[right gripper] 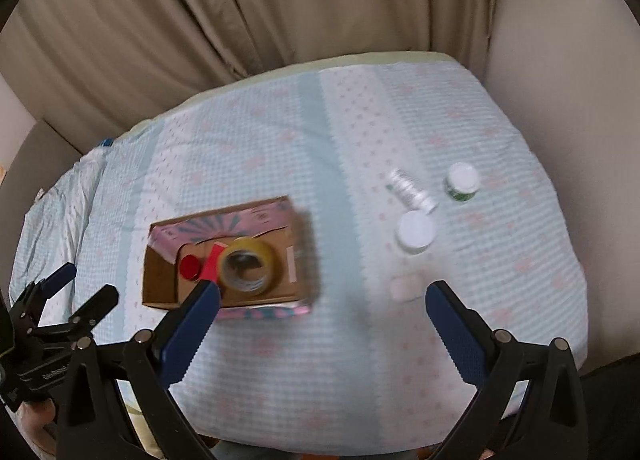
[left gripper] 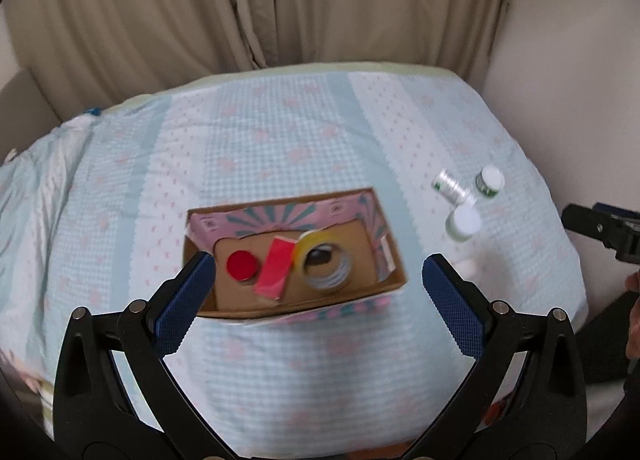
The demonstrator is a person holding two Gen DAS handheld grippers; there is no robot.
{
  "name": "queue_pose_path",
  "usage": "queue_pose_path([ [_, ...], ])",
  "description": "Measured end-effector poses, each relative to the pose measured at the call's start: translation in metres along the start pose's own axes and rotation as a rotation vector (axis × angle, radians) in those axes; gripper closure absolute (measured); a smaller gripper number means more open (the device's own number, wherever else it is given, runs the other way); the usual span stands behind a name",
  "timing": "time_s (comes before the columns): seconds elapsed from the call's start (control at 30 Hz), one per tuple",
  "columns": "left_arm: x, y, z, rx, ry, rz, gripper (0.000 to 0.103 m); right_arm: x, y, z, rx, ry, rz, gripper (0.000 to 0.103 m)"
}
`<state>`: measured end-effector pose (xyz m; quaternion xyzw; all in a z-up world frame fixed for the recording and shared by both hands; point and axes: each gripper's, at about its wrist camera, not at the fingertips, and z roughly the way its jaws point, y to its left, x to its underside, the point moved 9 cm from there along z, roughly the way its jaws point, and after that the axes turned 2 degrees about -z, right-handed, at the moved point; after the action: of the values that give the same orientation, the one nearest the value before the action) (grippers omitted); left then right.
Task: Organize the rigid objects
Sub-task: 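Withdraw both tools from the box toward the remaining items, then grasp the white-lidded jar with the left tool while the right tool grasps the green-labelled jar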
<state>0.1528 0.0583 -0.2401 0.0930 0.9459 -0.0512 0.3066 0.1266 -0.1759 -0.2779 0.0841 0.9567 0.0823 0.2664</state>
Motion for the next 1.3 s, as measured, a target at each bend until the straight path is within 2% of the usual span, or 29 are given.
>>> queue_pose_path([
  [0.13,-0.011,-0.052,-0.004,-0.018,-0.024,-0.028,0.0,-0.008,-0.053,-0.003,0.003,0.005,-0.029,0.0],
  [0.2,-0.018,-0.079,-0.003,-0.015,-0.042,-0.036,0.0,-0.012,-0.079,-0.001,-0.024,0.012,-0.036,0.0],
  [0.47,-0.012,-0.165,0.041,-0.005,0.025,-0.039,0.0,-0.049,-0.163,0.016,-0.045,-0.005,-0.089,0.0],
  [0.5,-0.01,-0.174,0.05,0.001,0.032,-0.034,0.0,-0.053,-0.168,0.022,-0.052,-0.011,-0.1,0.0],
  [0.6,0.003,-0.204,0.089,0.06,0.068,-0.03,0.0,-0.063,-0.189,0.052,0.003,-0.003,-0.118,0.0],
  [0.73,0.025,-0.232,0.145,0.085,0.113,-0.007,0.0,-0.064,-0.215,0.096,0.028,0.017,-0.114,0.0],
  [0.97,0.05,-0.265,0.233,0.1,0.181,0.023,0.0,-0.06,-0.241,0.167,0.05,0.07,-0.146,0.0],
  [1.3,0.074,-0.287,0.333,0.065,0.268,0.095,0.001,-0.067,-0.247,0.262,0.043,0.146,-0.224,0.0],
])
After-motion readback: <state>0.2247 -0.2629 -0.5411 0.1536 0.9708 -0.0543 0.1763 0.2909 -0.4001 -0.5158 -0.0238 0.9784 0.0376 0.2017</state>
